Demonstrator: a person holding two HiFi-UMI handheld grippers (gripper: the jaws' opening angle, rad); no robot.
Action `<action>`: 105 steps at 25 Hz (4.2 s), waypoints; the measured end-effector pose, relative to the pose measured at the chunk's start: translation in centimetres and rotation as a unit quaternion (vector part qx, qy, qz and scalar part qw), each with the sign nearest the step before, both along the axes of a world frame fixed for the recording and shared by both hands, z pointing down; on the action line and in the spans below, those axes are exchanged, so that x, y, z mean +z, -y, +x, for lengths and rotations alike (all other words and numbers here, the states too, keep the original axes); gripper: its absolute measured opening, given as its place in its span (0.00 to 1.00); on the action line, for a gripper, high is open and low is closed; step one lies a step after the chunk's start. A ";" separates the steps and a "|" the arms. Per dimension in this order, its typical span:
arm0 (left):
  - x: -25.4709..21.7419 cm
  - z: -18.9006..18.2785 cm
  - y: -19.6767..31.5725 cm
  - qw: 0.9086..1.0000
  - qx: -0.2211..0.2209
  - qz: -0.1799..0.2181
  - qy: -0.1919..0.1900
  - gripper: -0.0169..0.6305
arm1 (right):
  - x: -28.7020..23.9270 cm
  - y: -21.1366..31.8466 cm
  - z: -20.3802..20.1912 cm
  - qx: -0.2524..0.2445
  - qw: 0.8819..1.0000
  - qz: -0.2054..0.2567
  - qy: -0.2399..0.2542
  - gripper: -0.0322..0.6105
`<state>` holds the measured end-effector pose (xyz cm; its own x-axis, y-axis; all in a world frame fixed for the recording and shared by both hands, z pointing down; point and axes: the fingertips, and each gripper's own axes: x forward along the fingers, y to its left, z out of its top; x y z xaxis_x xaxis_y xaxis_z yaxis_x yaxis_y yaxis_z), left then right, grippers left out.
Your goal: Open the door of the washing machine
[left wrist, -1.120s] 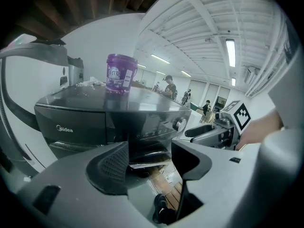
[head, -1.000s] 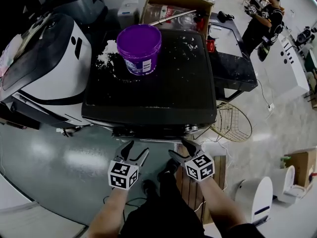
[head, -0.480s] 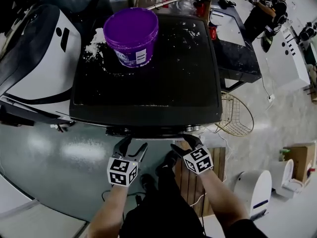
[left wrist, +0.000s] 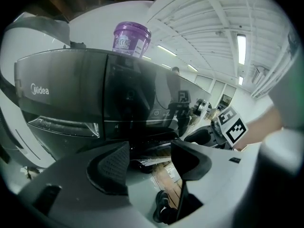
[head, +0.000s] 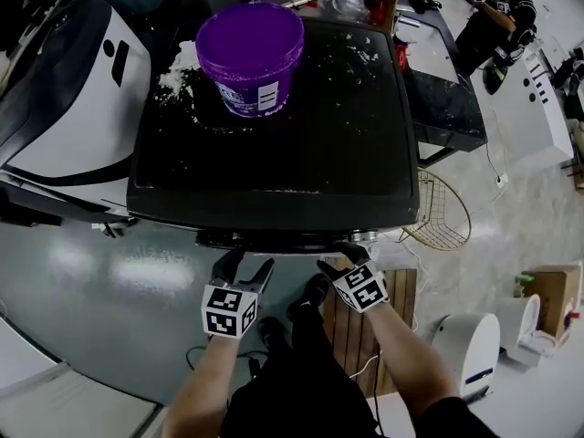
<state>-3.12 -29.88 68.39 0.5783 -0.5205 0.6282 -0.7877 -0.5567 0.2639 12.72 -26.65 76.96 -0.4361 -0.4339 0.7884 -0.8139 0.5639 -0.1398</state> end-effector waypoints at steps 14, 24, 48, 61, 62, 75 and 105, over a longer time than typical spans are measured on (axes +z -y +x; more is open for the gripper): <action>0.2 -2.6 -3.6 1.000 -0.001 -0.004 0.019 0.46 | 2.6 0.3 0.3 -0.058 0.995 0.016 -0.086 0.37; 1.1 -0.9 -4.3 0.999 -0.042 -0.010 0.024 0.46 | 3.6 -0.1 0.6 -0.171 0.973 0.077 -0.133 0.27; 1.7 -3.1 -10.1 0.996 -0.086 -0.038 -0.003 0.46 | 3.9 -12.2 -3.8 -0.151 0.984 0.041 -0.089 0.21; 2.6 -1.4 -13.0 0.993 -0.078 -0.085 -0.028 0.56 | 2.2 -19.1 -6.3 -0.101 0.995 -0.010 -0.021 0.18; 2.7 -1.5 -13.1 0.993 -0.081 -0.087 -0.025 0.56 | 1.8 -19.7 -6.6 -0.108 0.994 -0.012 -0.014 0.18; 4.9 -5.0 -16.2 0.984 -0.126 -0.124 0.024 0.53 | -7.2 -18.4 -8.0 -0.090 0.994 0.057 0.039 0.18; 5.7 -26.4 -21.4 0.973 -0.185 -0.125 0.064 0.22 | -17.9 -15.0 -21.3 -0.140 0.982 0.086 0.091 0.18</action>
